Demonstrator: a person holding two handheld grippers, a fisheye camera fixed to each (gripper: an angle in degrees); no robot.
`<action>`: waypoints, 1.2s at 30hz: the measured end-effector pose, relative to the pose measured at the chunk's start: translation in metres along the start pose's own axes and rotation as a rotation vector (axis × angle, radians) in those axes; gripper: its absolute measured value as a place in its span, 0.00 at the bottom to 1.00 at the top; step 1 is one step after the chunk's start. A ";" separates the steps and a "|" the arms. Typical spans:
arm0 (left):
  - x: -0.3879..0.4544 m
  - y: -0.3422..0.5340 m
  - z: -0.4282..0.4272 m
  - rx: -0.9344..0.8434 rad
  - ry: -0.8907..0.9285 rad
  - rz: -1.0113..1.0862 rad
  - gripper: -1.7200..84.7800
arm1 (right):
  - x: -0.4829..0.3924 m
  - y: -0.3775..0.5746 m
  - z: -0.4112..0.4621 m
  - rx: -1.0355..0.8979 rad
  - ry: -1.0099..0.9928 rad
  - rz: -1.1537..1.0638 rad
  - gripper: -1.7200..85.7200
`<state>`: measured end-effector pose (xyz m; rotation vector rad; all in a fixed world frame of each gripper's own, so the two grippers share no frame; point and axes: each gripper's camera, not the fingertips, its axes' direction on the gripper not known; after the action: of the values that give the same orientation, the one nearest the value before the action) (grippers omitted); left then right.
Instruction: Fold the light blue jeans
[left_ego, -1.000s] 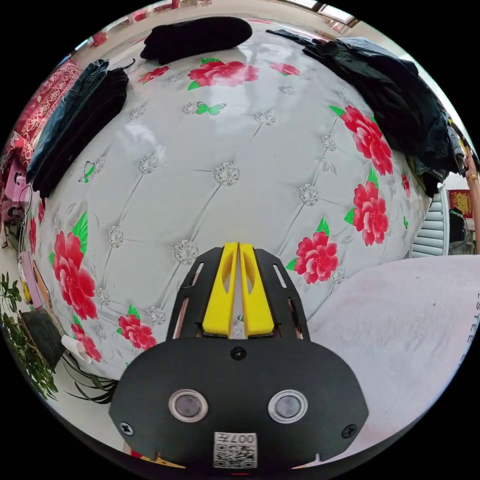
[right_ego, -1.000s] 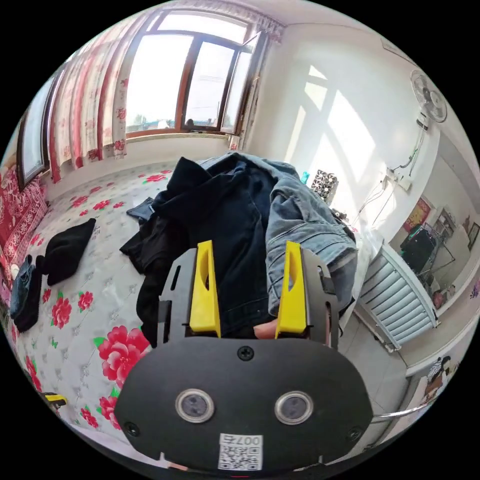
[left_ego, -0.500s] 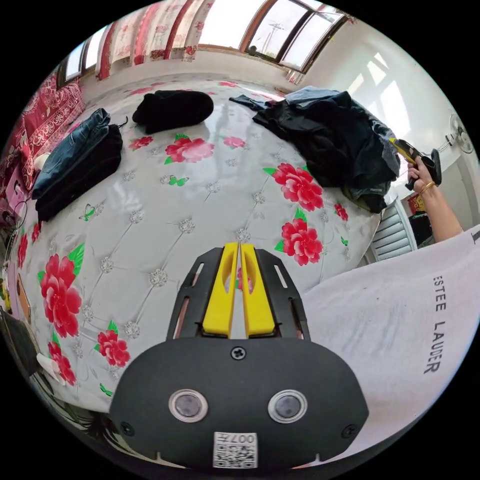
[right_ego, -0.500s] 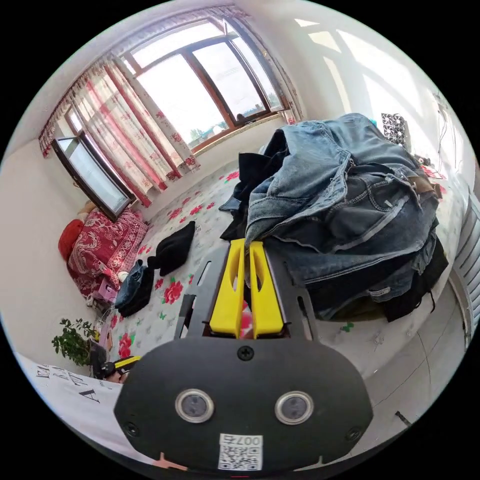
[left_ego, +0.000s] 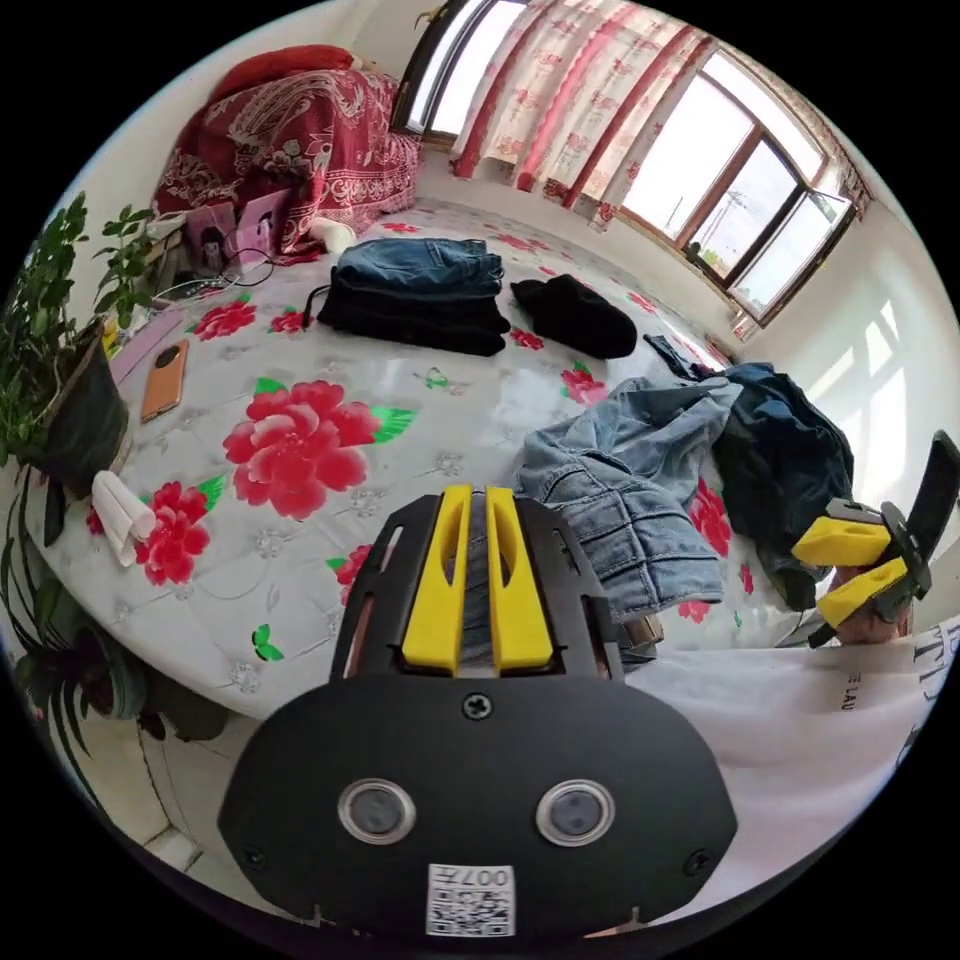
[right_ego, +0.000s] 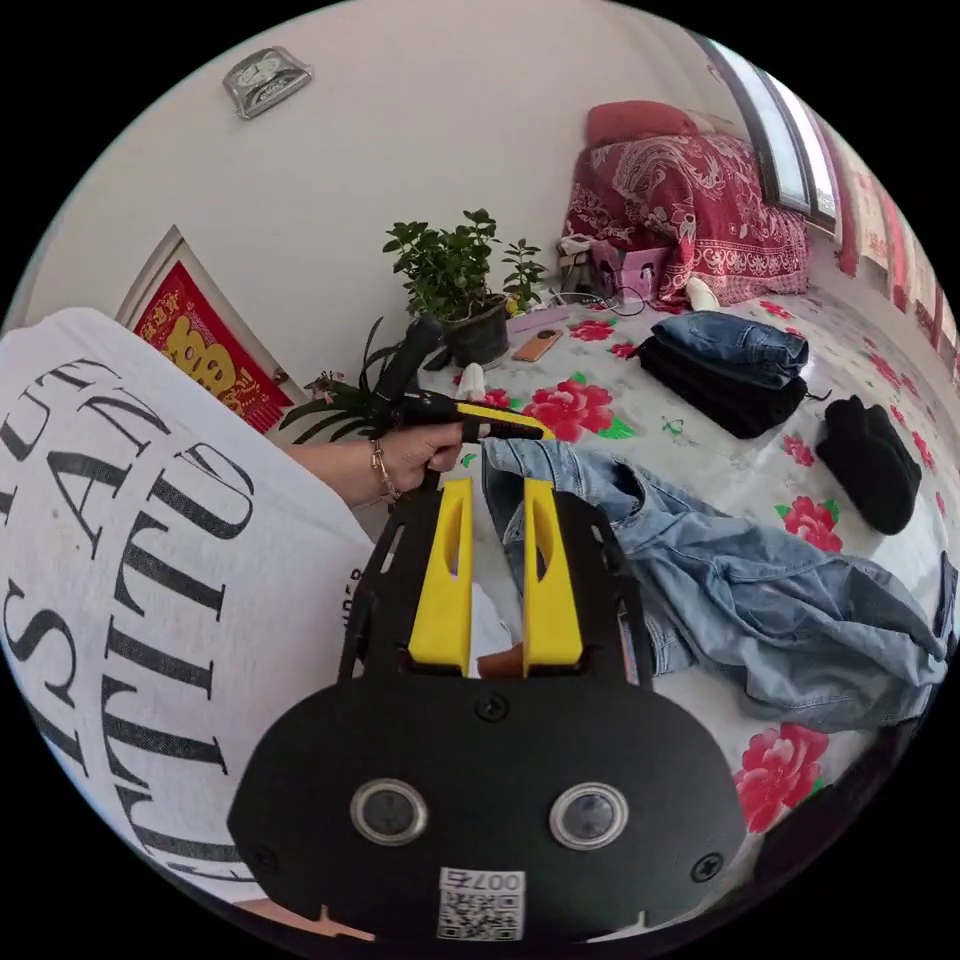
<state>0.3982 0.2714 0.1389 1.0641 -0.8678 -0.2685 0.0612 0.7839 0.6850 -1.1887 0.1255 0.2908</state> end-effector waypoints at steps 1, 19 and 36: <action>-0.029 0.003 -0.018 0.028 -0.062 -0.070 0.06 | -0.001 0.003 -0.001 0.005 0.018 0.011 0.07; 0.232 0.074 0.127 -0.443 0.074 0.970 0.06 | 0.108 0.230 -0.188 0.414 0.361 0.933 0.09; 0.000 0.096 0.006 -0.550 -0.500 0.236 0.01 | 0.277 0.273 -0.290 0.423 0.333 1.158 0.11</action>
<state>0.3745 0.3148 0.2218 0.3746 -1.2631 -0.5511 0.2638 0.6521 0.2643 -0.6188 1.1272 1.0153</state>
